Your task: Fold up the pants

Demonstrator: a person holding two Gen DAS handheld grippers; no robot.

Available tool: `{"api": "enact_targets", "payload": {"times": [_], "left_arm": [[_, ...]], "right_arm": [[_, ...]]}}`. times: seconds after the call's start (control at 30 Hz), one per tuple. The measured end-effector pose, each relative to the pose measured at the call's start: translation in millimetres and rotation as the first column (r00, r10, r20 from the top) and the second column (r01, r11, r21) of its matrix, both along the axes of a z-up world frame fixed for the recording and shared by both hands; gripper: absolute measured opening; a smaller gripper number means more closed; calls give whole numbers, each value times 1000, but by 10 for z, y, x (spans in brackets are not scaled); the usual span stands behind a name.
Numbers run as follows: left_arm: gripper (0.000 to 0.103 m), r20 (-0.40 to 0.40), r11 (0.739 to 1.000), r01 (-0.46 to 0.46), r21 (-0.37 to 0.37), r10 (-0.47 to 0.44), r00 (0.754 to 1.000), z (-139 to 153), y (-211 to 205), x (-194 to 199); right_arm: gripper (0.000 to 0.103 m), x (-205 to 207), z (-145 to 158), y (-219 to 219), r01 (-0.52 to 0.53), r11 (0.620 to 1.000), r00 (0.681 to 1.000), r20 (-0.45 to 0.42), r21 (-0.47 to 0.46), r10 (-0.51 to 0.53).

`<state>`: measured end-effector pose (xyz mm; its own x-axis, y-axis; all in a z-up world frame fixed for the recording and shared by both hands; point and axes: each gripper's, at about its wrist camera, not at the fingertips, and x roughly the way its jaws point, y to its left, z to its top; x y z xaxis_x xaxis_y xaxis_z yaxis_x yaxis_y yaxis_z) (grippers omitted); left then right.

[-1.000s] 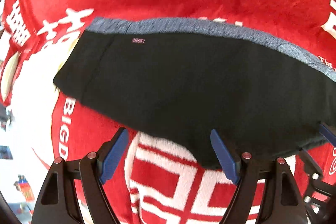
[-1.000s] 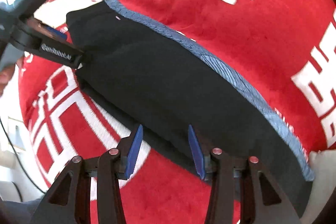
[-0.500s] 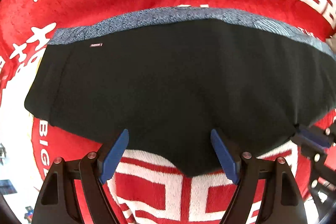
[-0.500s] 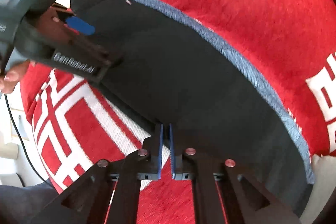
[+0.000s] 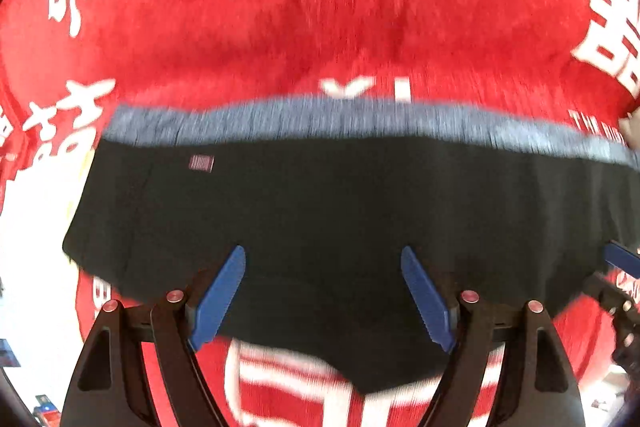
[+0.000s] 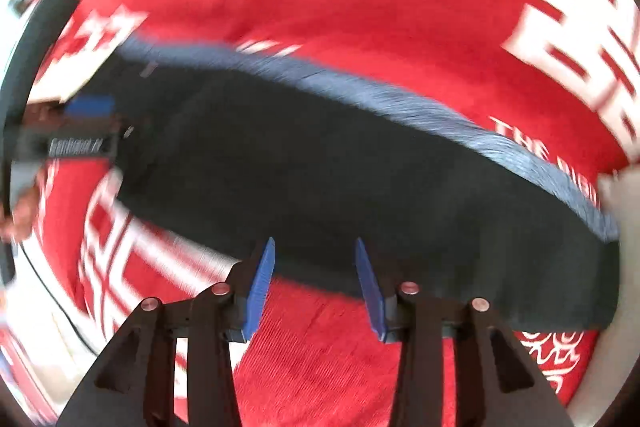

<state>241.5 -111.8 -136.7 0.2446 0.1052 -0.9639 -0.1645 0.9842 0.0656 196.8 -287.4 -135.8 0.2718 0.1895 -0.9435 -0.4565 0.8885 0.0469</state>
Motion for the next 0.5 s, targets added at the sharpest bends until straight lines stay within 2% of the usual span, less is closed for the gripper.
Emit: {"api": "enact_targets", "payload": {"times": [0.07,0.13,0.23,0.3,0.33,0.4,0.47,0.5], "left_arm": [[82,18,1000,-5,7,5,1000,-50,-30,214],[82,21,999,-12,46,12,1000,-168,-88,442],[82,-14,997,-30,67,31,999,-375,-151,584],[82,-19,997,-41,70,42,999,-463,-165,565],[85,-1,996,-35,87,35,999,-458,-179,542],[89,6,992,6,127,-7,1000,-454,-222,512],[89,5,990,34,138,-35,999,-437,-246,484],[89,-2,990,39,138,-39,999,-435,-258,470]], "right_arm": [[46,286,-10,-109,105,994,994,-20,44,-104],[46,543,-41,-185,186,978,982,-31,92,-184],[46,903,-155,-207,258,959,966,-43,116,-255],[45,1080,-322,-190,262,961,964,-65,86,-257],[43,1132,-392,-200,272,960,961,-67,62,-268],[43,1224,-442,-263,292,955,956,-35,52,-290],[47,1314,-435,-364,358,933,934,18,-37,-358],[47,1333,-423,-470,411,910,912,19,-53,-410]]}}
